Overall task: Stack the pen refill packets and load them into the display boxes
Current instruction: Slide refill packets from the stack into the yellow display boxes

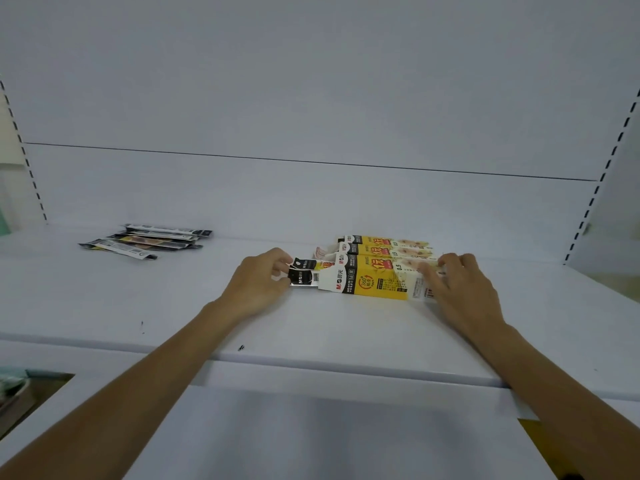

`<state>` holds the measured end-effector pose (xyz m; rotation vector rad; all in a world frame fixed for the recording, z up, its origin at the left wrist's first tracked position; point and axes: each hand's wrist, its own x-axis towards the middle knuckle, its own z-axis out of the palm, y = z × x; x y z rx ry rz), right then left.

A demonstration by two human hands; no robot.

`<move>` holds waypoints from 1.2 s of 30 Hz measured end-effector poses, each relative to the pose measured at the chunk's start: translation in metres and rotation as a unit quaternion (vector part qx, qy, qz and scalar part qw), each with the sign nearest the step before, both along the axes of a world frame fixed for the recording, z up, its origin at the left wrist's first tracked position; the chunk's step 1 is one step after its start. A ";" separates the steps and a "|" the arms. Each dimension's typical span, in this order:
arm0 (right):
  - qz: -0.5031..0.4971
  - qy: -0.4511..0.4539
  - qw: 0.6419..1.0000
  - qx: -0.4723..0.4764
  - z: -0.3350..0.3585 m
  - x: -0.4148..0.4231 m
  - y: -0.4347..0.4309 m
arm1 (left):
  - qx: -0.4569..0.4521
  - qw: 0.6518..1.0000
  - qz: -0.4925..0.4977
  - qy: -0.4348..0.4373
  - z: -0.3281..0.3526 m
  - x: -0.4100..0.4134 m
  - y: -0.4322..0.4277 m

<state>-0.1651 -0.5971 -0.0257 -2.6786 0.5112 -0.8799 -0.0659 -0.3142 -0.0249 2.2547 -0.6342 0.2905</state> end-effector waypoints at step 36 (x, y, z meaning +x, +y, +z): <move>0.021 -0.053 0.996 -0.074 0.015 0.003 0.004 | 0.040 0.995 -0.064 0.064 0.012 -0.003 0.034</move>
